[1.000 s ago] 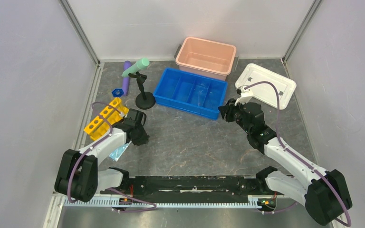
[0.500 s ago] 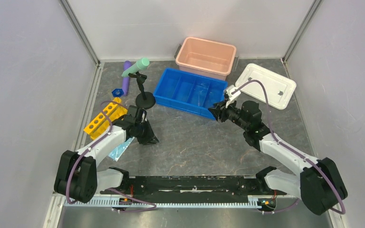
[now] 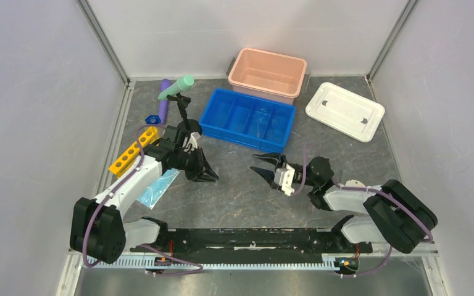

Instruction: Organize the chemistry lab equipment

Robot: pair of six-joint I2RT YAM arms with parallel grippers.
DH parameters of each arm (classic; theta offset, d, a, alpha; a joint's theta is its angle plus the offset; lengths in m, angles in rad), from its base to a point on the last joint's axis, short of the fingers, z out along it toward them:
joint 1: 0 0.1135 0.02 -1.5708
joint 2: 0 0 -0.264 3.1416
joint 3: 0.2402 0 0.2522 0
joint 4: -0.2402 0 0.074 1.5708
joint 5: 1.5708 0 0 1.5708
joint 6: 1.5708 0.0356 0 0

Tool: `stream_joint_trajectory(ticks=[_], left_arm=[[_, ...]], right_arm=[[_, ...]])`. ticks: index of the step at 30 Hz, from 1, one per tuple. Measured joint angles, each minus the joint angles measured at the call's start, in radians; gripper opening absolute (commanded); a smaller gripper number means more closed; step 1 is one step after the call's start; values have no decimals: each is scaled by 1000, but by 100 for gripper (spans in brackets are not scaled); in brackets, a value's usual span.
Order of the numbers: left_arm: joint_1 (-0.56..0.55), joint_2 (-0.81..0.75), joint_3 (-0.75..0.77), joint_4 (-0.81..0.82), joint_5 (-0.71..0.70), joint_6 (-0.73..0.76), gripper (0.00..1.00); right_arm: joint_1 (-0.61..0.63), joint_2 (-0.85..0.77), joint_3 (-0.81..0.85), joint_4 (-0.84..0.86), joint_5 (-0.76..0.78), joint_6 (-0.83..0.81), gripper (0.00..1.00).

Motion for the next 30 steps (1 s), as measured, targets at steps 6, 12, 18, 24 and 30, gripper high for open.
stream_joint_trajectory(ticks=[6,12,18,24,30], left_arm=[[-7,-10,15,-32,76,0,22],[-10,-10,19,-36,117,0,22],[-11,-10,19,-36,131,-2,22],[-13,-19,19,-35,149,-4,22],[-13,-20,19,-35,152,-8,22]], right_arm=[[146,52,11,33,42,-272,52],[239,151,84,-3,116,-460,52],[294,264,173,-35,151,-542,52],[314,334,198,-51,167,-575,51],[332,360,237,-84,183,-612,50]])
